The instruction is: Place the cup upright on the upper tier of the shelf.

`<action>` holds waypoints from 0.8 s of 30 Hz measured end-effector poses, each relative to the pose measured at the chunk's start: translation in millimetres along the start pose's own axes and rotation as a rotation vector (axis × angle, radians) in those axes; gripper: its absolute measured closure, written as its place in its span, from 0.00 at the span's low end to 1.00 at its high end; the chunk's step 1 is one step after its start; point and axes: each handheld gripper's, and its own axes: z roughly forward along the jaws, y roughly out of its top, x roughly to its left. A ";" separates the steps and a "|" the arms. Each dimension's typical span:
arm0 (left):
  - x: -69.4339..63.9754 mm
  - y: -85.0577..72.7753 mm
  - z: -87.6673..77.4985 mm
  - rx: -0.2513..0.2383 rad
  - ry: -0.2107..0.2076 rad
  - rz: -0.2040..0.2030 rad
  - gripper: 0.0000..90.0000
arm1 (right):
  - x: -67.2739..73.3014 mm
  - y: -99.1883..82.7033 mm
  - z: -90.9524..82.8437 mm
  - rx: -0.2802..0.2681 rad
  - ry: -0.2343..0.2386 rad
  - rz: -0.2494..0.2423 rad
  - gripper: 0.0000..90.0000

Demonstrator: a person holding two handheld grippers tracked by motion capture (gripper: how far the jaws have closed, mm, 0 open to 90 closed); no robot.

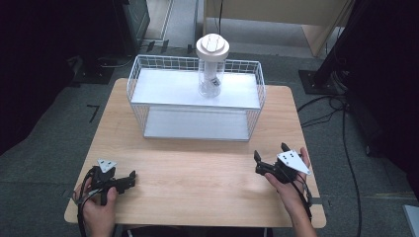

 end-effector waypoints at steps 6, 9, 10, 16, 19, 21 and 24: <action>0.0 0.0 0.0 0.000 0.000 0.000 0.00 | -12.6 -20.6 -7.8 0.048 -0.031 0.001 0.01; 0.0 0.0 0.0 0.000 0.000 0.000 0.00 | -18.6 -29.1 -11.0 0.071 -0.045 0.011 0.01; 0.0 0.0 0.0 0.000 0.000 0.000 0.00 | -21.0 -31.8 -12.2 0.079 -0.050 0.013 0.01; 0.0 0.0 0.0 0.000 0.000 0.000 0.00 | -31.6 -43.2 -21.0 0.116 -0.064 0.016 0.01; 0.0 0.0 0.0 0.000 0.000 0.000 0.00 | -34.4 -46.7 -25.0 0.128 -0.068 0.013 0.01; 0.0 0.0 0.0 0.000 0.000 0.000 0.00 | -39.3 -51.1 -29.6 0.141 -0.072 0.014 0.01; 0.0 0.0 0.0 0.000 0.000 0.000 0.00 | -43.3 -52.7 -33.4 0.149 -0.081 0.025 0.01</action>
